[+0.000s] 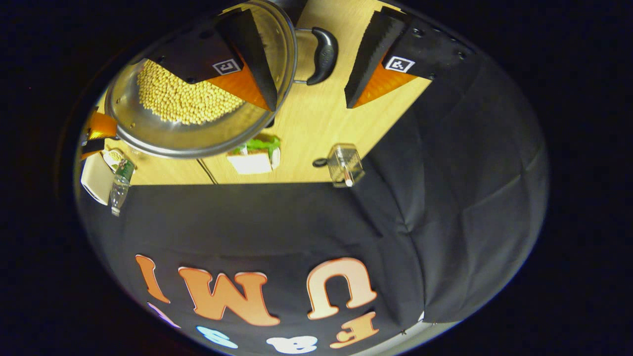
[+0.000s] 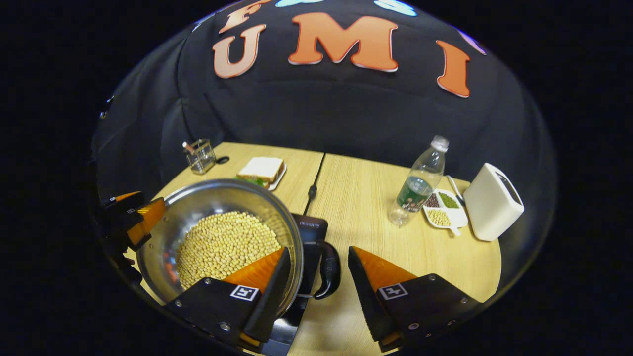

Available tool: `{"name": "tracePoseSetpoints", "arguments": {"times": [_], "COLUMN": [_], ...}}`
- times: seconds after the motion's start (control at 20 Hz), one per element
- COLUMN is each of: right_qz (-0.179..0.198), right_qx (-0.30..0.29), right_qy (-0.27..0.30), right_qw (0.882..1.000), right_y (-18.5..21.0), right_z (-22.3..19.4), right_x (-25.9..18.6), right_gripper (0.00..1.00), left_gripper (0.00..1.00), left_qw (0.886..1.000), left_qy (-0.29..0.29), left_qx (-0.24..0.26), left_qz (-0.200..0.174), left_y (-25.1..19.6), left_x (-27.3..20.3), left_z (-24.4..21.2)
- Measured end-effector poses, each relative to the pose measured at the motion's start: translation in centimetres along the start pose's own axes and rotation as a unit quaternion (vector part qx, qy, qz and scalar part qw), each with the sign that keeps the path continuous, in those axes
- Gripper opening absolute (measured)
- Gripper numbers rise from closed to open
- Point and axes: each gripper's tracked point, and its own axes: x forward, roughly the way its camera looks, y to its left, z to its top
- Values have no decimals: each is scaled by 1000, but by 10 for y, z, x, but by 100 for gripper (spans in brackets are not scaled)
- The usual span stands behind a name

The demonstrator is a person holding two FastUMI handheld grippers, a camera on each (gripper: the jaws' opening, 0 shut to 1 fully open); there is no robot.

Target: First push the handle of the pot to place it horizontally, then grasp the pot with both hands and set it on the induction cooktop.

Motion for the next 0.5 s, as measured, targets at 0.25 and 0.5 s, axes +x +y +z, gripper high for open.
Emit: {"name": "tracePoseSetpoints", "arguments": {"times": [0.25,0.5], "right_qz": [-17,-26], "right_qx": [15,9], "right_qy": [-116,-246], "right_qw": [993,969], "right_y": [-29,-53], "right_z": [55,107], "right_x": [-71,-160], "right_gripper": [78,81], "left_gripper": [95,96], "left_qw": [995,979], "left_qy": [-88,-190], "left_qx": [-27,-43], "left_qz": [-33,-67], "left_y": [-22,-40], "left_x": [-53,-133], "left_z": [69,144]}}
